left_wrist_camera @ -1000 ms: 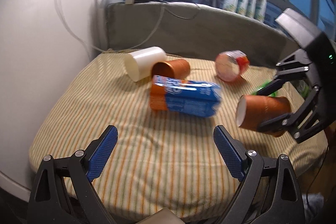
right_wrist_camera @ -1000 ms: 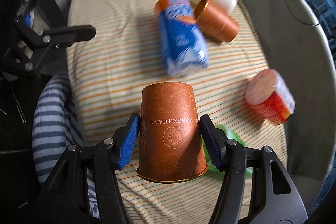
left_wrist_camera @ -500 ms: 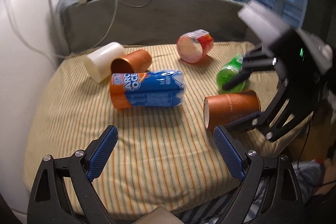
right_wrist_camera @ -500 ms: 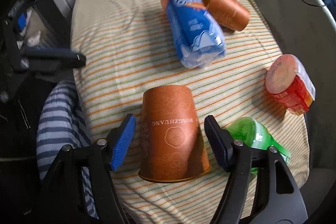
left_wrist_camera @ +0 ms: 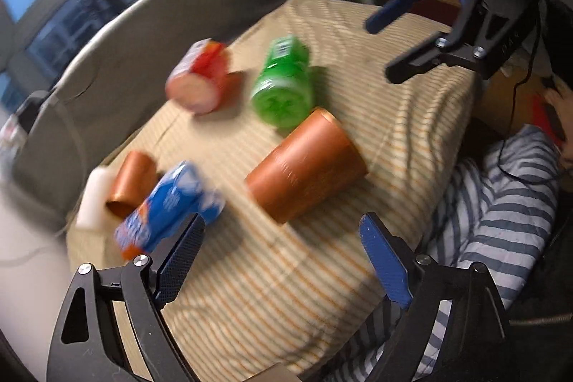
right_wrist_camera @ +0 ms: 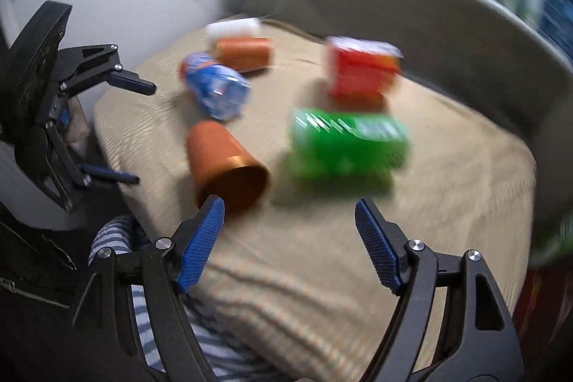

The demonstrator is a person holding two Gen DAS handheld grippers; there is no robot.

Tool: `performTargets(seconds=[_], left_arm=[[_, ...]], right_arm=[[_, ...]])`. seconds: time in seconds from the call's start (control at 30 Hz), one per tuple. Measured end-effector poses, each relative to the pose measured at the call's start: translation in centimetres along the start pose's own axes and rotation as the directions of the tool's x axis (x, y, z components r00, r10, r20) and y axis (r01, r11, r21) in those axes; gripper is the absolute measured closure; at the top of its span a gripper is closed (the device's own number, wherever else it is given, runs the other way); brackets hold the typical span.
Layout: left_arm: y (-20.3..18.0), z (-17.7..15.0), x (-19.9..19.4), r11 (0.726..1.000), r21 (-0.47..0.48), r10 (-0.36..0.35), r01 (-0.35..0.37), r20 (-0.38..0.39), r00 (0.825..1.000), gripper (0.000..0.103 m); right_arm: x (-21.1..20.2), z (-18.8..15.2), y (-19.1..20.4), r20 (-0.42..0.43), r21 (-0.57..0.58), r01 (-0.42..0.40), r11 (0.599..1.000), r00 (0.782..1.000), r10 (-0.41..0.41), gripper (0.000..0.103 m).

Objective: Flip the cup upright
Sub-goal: 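Grasp the orange cup with the left gripper while the right gripper releases it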

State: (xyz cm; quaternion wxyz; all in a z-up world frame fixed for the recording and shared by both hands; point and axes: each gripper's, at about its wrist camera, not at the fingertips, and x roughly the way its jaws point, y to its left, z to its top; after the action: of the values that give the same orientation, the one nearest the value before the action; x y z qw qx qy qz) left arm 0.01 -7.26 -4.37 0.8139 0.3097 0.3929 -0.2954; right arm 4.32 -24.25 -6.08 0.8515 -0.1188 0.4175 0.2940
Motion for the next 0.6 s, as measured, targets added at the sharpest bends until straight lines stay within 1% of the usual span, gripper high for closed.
performTargets(seconds=[0.07, 0.1, 0.17, 0.2, 0.23, 0.3, 0.43, 0.6], left_arm=[[-0.2, 0.9, 0.4, 0.998, 0.066, -0.015, 0.014, 0.013, 1.0, 0.024], [-0.3, 1.2, 0.8, 0.995, 0.095, -0.03, 0.029, 0.003, 1.0, 0.029], [-0.7, 2.0, 1.8, 0.984, 0.151, -0.085, 0.092, -0.049, 0.995, 0.033], [-0.9, 2.0, 2.1, 0.981, 0.161, -0.103, 0.112, -0.062, 0.993, 0.037], [-1.1, 2.2, 2.7, 0.975, 0.182, -0.115, 0.13, -0.091, 0.989, 0.043], [-0.9, 2.8, 3.6, 0.968, 0.206, -0.123, 0.146, -0.122, 0.985, 0.048], [-0.8, 3.8, 4.2, 0.954, 0.247, -0.138, 0.172, -0.147, 0.979, 0.049], [-1.0, 4.5, 5.2, 0.936, 0.288, -0.142, 0.203, -0.22, 0.965, 0.049]], right_arm=[[-1.1, -2.0, -1.2, 0.018, 0.072, 0.033, 0.997, 0.999, -0.035, 0.025], [-1.6, -3.0, -1.8, 0.025, 0.115, 0.043, 0.992, 0.999, -0.046, 0.025], [-2.5, -4.8, -3.2, 0.038, 0.201, 0.058, 0.978, 0.997, -0.067, 0.025], [-2.8, -5.3, -3.7, 0.041, 0.229, 0.063, 0.971, 0.996, -0.074, 0.025], [-3.0, -6.0, -4.3, 0.046, 0.255, 0.067, 0.965, 0.996, -0.081, 0.025], [-3.7, -7.0, -5.2, 0.058, 0.306, 0.073, 0.949, 0.994, -0.095, 0.025], [-4.5, -8.4, -6.3, 0.079, 0.357, 0.065, 0.932, 0.992, -0.1, 0.025], [-4.6, -8.6, -6.8, 0.098, 0.381, 0.042, 0.924, 0.991, -0.085, 0.025]])
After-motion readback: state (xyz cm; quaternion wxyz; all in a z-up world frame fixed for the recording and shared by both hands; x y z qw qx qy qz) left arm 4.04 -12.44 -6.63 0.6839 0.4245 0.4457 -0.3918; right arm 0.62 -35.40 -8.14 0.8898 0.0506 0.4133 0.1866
